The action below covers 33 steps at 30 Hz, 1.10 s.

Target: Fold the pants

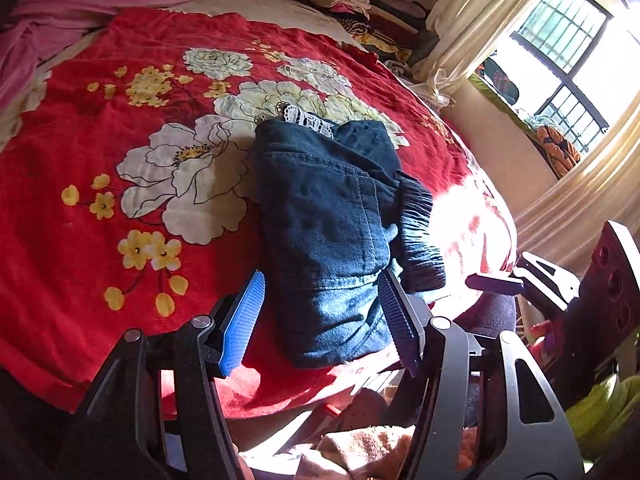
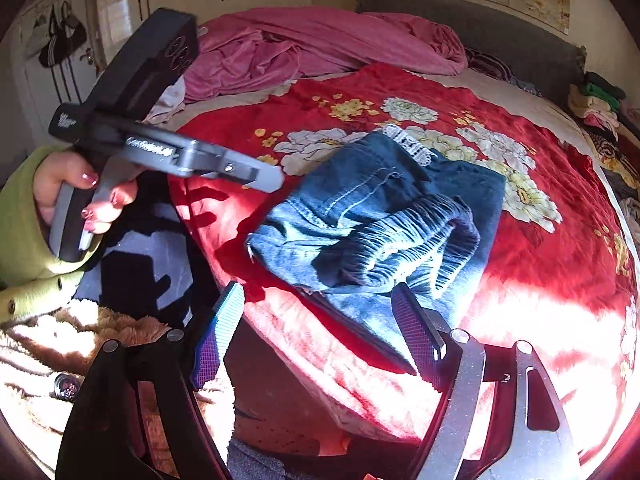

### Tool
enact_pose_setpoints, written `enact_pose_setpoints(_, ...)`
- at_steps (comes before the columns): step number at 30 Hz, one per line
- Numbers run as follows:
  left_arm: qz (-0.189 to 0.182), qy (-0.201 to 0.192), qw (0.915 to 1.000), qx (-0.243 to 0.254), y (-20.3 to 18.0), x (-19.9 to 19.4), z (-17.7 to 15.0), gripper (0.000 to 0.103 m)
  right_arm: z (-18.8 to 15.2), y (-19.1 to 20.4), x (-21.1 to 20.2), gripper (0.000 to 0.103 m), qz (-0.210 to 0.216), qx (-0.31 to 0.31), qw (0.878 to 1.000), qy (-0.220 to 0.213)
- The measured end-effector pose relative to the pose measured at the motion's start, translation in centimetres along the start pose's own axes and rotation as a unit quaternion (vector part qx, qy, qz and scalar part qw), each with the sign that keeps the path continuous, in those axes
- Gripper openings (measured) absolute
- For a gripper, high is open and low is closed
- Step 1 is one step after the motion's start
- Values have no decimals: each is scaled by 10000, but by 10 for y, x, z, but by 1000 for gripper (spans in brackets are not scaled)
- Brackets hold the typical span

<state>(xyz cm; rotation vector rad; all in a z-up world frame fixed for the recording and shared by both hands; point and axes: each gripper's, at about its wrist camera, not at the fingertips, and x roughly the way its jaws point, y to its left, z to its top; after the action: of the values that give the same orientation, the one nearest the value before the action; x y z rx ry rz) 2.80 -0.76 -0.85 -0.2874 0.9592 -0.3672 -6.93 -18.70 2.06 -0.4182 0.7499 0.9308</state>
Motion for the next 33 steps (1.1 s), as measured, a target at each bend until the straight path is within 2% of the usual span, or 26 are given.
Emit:
enact_pose_setpoints(1, 43, 25, 10000, -11, 3, 5, 6, 51, 1, 8, 5, 73, 24, -152, 9999, 18)
enact_pose_setpoints(3, 99, 100, 9999, -3, 4, 15, 16, 51, 3, 21, 20, 62, -23, -389, 9991, 174)
enact_pose_setpoints(5, 84, 154, 9998, 46, 3, 23, 22, 51, 4, 28, 32, 59, -169, -603, 9977, 247)
enact_pose_setpoints(7, 159, 222, 9996, 112, 2, 32, 29, 51, 6, 34, 40, 53, -335, -837, 9957, 231)
enact_pose_setpoints(13, 272, 426, 9987, -39, 12, 56, 36, 51, 15, 52, 63, 51, -767, -1786, 9808, 133)
enact_pose_setpoints(14, 279, 437, 9986, -56, 13, 58, 35, 51, 14, 53, 67, 43, -751, -1881, 9791, 170)
enact_pose_setpoints(15, 286, 449, 9986, -75, 13, 59, 35, 51, 14, 53, 72, 26, -684, -1926, 9785, 287)
enact_pose_setpoints(17, 286, 458, 9985, -71, 14, 60, 35, 51, 10, 55, 73, 19, -545, -2004, 9774, 391)
enact_pose_setpoints(19, 286, 463, 9985, -73, 14, 61, 35, 51, 10, 51, 67, 15, -381, -1863, 9808, 432)
enact_pose_setpoints(22, 255, 440, 9986, -115, 16, 64, 35, 51, 7, 47, 64, 14, -221, -1620, 9856, 425)
enact_pose_setpoints(24, 242, 421, 9987, -145, 16, 64, 34, 51, 3, 47, 73, 14, -244, -1570, 9853, 620)
enact_pose_setpoints(27, 267, 403, 9988, -118, 14, 63, 34, 51, 0, 39, 79, 15, -106, -1151, 9907, 716)
enact_pose_setpoints(33, 325, 329, 9989, -23, 7, 58, 33, 51, 10, 24, 46, 17, 195, -437, 9982, 353)
